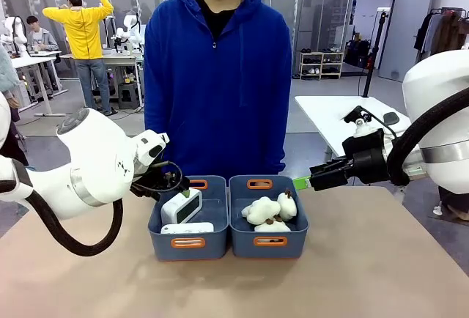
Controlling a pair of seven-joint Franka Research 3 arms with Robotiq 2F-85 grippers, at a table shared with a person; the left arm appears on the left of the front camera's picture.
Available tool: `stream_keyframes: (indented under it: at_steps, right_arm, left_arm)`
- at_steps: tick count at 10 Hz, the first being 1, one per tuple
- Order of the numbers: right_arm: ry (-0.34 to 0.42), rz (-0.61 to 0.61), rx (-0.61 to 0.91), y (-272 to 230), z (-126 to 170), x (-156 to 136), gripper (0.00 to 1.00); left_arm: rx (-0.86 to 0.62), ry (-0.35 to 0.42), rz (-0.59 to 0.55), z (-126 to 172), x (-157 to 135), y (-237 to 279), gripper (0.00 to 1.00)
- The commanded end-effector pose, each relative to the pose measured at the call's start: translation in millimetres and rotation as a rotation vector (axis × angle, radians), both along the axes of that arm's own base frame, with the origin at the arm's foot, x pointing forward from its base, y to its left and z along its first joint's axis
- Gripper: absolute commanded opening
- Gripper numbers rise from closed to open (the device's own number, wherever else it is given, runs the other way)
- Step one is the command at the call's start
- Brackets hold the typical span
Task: Sort the digital clocks into the basket.
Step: Pick up the Digital clock from the table and place it into the empty Plastic storage basket.
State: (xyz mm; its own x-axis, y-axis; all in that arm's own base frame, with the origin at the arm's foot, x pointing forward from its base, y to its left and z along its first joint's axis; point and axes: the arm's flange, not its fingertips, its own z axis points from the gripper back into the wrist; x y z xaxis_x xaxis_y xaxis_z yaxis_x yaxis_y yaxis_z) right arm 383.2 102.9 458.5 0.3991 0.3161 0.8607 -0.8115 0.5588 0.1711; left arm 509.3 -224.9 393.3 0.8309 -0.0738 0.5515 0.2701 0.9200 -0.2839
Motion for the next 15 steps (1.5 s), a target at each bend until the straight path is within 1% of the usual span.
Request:
stream_keyframes:
  at_steps: [1,2,3,4,5,6,7,8,9,10,11,12,13,14,15]
  right_arm:
    - [-0.011,0.013,-0.006,-3,-2,1,1.00]
    - [-0.011,0.013,-0.006,-3,-2,1,1.00]
    - [-0.011,0.013,-0.006,-3,-2,1,1.00]
    - [-0.011,0.013,-0.006,-3,-2,1,1.00]
    - [0.000,0.000,0.000,0,0,0,1.00]
    - [0.074,-0.040,0.094,-11,31,11,1.00]
    - [0.189,-0.110,0.180,-36,54,23,1.00]
    - [0.299,-0.178,0.213,-59,69,29,1.00]
    - [0.465,-0.277,0.249,-82,77,25,1.00]
    - [0.603,-0.335,0.332,-106,79,17,1.00]
    - [0.679,-0.385,0.440,-138,77,5,1.00]
    - [0.728,-0.453,0.472,-169,69,-14,1.00]
    - [0.757,-0.532,0.510,-195,58,-36,1.00]
    - [0.737,-0.589,0.560,-212,48,-50,1.00]
    - [0.724,-0.624,0.569,-221,40,-58,1.00]
  left_arm:
    - [-0.134,0.092,-0.084,52,-7,44,1.00]
    - [-0.171,0.089,-0.114,74,-15,63,1.00]
    - [-0.204,0.102,-0.146,93,-26,82,1.00]
    - [-0.250,0.128,-0.169,106,-41,108,1.00]
    - [-0.326,0.139,-0.195,111,-56,128,1.00]
    - [-0.381,0.150,-0.203,115,-68,149,1.00]
    - [-0.435,0.181,-0.229,117,-84,168,1.00]
    - [-0.517,0.186,-0.237,119,-99,190,1.00]
    - [-0.631,0.152,-0.208,122,-113,215,1.00]
    - [-0.680,0.140,-0.192,120,-124,234,1.00]
    - [-0.691,0.125,-0.128,116,-134,255,1.00]
    - [-0.704,0.103,-0.060,114,-149,275,1.00]
    - [-0.717,0.083,0.001,116,-167,295,1.00]
    - [-0.717,0.088,0.062,117,-181,308,1.00]
    - [-0.728,0.070,0.103,116,-187,317,1.00]
